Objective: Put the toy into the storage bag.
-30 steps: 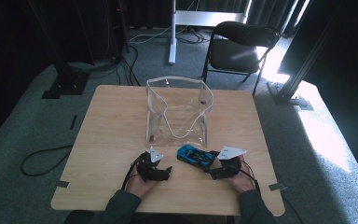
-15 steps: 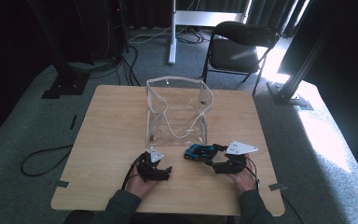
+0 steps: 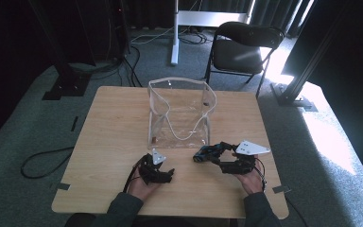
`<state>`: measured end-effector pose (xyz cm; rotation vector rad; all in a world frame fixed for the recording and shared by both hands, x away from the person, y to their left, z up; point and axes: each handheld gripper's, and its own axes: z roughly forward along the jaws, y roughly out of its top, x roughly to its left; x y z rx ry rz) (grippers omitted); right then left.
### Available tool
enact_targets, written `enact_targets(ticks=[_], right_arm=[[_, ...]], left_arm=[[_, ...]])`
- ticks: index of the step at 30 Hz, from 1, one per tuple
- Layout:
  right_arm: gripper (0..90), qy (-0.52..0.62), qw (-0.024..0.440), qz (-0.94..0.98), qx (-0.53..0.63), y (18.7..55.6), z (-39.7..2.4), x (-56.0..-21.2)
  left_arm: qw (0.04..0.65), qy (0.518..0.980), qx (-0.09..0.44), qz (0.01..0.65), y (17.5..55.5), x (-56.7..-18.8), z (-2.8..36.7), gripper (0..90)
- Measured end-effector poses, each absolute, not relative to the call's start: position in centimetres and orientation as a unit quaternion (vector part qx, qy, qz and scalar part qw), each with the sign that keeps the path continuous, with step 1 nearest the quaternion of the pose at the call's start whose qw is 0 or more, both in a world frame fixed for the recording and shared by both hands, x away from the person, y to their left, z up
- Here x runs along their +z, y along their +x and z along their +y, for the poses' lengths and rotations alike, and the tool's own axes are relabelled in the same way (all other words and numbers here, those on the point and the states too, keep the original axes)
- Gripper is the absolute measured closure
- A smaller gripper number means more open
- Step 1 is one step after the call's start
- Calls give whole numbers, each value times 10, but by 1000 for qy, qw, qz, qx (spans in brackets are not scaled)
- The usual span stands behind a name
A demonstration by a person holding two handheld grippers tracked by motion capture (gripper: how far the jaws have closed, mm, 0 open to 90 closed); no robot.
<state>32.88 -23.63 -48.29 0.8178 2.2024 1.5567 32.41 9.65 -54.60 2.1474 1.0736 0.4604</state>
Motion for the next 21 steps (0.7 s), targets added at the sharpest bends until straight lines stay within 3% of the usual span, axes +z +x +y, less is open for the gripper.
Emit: enact_targets(ticks=[3, 21], right_arm=[[250, 296, 186, 769, 535, 326, -237, -478], [250, 310, 209, 740, 559, 321, -243, -443]], left_arm=[[341, 826, 177, 413, 324, -546, 97, 152], [340, 827, 177, 412, 324, -546, 97, 152]])
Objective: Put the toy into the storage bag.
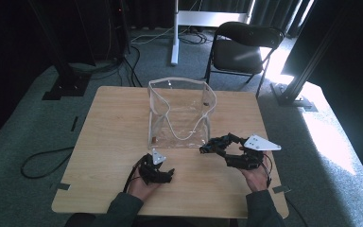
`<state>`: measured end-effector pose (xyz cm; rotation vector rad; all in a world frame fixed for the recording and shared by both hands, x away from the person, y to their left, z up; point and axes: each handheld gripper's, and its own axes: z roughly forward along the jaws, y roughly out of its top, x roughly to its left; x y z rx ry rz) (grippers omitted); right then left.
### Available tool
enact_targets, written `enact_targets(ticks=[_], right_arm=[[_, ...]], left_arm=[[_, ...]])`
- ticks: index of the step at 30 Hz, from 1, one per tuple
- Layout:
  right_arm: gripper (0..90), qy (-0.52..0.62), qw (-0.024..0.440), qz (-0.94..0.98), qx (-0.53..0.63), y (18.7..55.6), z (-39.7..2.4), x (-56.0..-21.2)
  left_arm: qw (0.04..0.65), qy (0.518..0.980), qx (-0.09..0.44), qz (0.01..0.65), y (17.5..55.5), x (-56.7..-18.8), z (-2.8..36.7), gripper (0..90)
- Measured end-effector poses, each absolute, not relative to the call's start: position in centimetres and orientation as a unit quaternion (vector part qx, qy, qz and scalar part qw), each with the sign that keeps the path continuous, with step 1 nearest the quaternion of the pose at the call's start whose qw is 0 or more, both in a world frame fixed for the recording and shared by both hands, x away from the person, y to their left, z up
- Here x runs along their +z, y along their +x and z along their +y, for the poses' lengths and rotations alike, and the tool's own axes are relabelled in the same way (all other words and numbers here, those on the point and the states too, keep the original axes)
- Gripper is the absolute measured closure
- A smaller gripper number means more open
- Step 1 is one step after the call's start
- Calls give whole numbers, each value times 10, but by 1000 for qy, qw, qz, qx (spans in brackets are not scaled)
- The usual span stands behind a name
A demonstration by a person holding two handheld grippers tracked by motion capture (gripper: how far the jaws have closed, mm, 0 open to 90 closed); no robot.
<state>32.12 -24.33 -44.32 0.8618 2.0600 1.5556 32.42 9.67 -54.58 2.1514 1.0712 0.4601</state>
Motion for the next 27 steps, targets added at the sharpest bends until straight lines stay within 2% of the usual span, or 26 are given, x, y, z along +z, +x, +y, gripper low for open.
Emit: enact_targets(ticks=[27], right_arm=[[250, 288, 248, 725, 574, 330, -256, -365]], left_arm=[[342, 825, 178, 413, 324, -546, 96, 152]])
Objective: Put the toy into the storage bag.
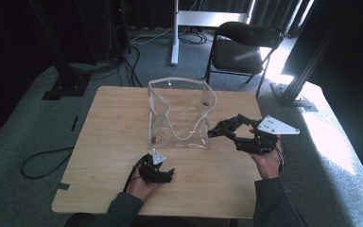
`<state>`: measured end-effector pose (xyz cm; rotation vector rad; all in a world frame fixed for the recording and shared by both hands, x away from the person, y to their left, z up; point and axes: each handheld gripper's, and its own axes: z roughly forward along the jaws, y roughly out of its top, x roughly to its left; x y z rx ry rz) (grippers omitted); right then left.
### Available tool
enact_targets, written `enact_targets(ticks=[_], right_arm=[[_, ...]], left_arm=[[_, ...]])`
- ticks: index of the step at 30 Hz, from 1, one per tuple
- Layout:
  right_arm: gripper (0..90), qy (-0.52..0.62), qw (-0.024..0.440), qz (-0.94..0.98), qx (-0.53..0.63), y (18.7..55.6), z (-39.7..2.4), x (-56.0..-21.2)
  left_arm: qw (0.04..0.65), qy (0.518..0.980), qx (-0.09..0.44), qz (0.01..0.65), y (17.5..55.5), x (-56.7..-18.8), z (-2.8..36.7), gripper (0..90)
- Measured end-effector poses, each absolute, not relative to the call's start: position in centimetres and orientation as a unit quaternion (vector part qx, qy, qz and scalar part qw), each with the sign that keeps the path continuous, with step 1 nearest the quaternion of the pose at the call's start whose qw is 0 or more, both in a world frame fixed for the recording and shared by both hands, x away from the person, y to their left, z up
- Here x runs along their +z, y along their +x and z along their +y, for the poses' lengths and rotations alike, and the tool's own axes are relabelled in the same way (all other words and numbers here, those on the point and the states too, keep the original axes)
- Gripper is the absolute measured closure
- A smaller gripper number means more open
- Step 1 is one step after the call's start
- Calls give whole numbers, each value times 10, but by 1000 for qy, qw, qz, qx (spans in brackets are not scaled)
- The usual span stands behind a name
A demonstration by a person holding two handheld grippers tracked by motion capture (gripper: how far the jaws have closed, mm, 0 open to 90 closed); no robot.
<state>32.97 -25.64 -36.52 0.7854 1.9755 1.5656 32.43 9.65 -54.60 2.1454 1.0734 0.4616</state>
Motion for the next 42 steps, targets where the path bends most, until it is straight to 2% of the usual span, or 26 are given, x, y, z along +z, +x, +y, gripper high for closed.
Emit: enact_targets(ticks=[12, 22, 29, 42], right_arm=[[250, 282, 270, 709, 587, 357, -262, -324], [250, 269, 275, 718, 580, 389, -244, -297], [250, 271, 268, 726, 572, 411, -232, -303], [250, 288, 228, 739, 565, 437, -230, -331]], left_arm=[[342, 825, 176, 413, 324, -546, 96, 152], [342, 825, 178, 413, 324, -546, 96, 152], [342, 825, 178, 413, 324, -546, 96, 152], [342, 825, 179, 412, 324, -546, 96, 152]])
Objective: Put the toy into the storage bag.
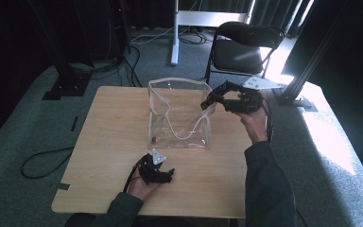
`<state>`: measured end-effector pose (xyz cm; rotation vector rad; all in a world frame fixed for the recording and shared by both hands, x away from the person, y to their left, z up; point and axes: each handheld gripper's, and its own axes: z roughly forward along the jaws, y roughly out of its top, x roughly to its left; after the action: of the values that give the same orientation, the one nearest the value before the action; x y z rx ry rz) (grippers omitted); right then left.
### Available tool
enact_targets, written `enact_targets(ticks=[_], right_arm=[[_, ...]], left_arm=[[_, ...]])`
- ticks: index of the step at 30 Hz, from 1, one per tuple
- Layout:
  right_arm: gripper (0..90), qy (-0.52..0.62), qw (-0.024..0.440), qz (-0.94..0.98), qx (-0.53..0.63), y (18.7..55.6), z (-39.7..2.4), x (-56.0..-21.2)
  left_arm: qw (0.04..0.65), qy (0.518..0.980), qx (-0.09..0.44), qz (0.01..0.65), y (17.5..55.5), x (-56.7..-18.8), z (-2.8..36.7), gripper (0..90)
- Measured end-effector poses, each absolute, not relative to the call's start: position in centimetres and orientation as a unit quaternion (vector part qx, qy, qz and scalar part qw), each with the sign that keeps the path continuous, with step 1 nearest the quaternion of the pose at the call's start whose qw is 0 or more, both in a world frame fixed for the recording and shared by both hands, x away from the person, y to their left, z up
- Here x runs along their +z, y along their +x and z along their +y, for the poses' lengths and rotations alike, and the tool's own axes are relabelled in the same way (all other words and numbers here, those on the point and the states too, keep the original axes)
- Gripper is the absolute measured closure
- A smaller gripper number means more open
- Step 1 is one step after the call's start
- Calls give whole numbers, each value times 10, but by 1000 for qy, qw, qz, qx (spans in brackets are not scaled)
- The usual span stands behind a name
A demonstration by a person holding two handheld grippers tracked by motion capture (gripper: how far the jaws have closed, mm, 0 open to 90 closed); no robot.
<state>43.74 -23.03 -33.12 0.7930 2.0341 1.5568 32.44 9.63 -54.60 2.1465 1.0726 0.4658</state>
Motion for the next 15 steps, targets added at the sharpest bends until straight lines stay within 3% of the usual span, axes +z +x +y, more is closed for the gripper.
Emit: enact_targets(ticks=[15], right_arm=[[249, 311, 194, 750, 551, 459, -231, -354]], left_arm=[[340, 827, 179, 411, 324, -546, 97, 152]])
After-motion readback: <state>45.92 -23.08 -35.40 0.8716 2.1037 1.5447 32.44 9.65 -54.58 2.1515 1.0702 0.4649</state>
